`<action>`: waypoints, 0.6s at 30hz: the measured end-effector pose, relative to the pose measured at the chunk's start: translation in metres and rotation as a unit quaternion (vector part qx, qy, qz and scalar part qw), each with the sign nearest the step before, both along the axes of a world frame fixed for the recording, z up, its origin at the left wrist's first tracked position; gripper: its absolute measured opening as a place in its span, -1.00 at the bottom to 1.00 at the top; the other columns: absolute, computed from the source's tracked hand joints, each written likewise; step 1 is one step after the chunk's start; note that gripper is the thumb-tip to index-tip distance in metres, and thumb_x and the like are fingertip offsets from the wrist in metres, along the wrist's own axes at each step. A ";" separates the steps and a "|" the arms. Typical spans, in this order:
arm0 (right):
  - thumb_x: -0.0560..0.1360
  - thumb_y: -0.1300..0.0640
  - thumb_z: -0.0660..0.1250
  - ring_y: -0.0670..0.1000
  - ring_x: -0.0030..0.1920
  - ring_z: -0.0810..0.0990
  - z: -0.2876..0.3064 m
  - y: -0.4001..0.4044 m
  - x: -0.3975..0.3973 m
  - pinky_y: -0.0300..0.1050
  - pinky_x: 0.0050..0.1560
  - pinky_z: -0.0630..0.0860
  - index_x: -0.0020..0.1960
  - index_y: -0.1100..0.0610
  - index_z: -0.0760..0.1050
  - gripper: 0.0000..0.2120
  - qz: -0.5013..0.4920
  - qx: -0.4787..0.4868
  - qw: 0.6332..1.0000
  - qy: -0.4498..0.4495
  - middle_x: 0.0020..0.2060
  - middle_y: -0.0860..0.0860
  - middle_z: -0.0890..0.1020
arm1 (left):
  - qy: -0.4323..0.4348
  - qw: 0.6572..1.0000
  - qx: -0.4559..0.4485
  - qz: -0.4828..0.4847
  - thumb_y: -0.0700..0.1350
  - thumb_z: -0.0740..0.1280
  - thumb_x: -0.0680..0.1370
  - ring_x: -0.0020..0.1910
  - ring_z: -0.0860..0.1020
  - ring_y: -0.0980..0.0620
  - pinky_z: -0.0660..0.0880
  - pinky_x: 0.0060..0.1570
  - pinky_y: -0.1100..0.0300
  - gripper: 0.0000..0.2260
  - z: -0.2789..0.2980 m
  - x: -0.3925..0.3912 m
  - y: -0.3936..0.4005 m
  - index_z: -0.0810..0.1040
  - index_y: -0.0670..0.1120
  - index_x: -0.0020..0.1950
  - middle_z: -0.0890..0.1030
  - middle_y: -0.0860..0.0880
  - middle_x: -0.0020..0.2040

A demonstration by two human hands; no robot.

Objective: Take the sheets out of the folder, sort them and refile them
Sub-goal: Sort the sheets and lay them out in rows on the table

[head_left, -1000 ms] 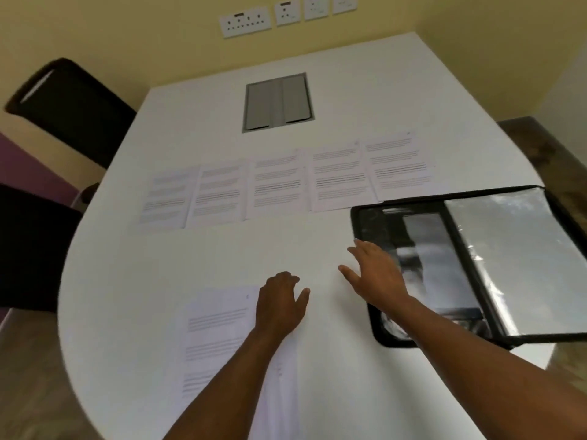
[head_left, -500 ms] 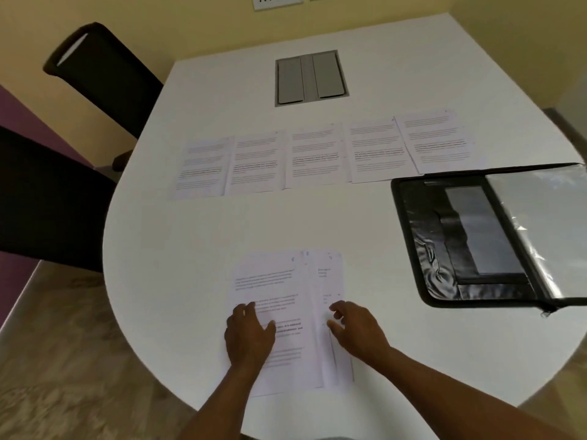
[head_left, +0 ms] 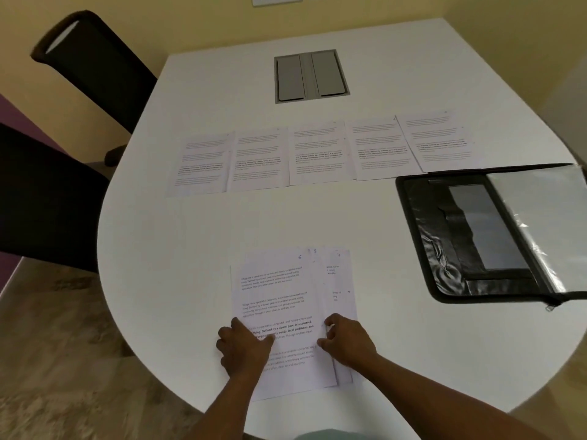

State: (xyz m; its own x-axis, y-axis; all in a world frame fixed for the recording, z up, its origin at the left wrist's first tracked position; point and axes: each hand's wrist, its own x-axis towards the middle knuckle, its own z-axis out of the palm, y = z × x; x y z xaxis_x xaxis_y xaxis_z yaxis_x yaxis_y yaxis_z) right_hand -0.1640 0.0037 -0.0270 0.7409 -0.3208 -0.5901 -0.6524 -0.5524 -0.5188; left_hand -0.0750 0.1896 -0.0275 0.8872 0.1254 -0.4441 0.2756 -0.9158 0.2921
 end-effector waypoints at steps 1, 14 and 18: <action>0.47 -0.06 0.42 -0.02 0.07 0.59 -0.001 0.002 0.001 -0.17 0.04 0.49 0.31 0.06 0.43 -0.53 -0.006 0.001 1.000 0.004 0.09 -0.02 0.63 | 0.001 1.000 -0.002 -0.002 0.16 0.52 0.33 0.27 0.32 -0.19 0.48 0.10 -0.10 -0.23 0.000 0.000 0.000 0.26 -0.14 0.37 0.32 -0.18 0.26; 0.53 0.12 0.36 -0.09 -0.30 0.53 0.009 -0.007 0.009 -0.24 -0.22 0.46 -0.24 -0.05 0.44 -0.80 -0.132 0.053 0.988 -0.066 -0.29 -0.09 0.58 | -0.022 0.999 -0.028 0.001 0.21 0.41 0.43 0.34 0.33 -0.18 0.39 0.25 -0.09 -0.26 0.004 0.008 -0.005 0.26 -0.13 0.46 0.34 -0.16 0.36; 0.53 0.13 0.37 -0.05 -0.31 0.54 0.026 -0.038 0.002 -0.16 -0.24 0.47 -0.20 0.02 0.52 -0.86 -0.191 0.101 0.971 -0.104 -0.25 -0.01 0.66 | -0.032 0.995 -0.088 0.019 0.15 0.39 0.48 0.34 0.36 -0.20 0.38 0.27 -0.11 -0.33 0.014 0.016 -0.018 0.28 -0.13 0.47 0.39 -0.18 0.38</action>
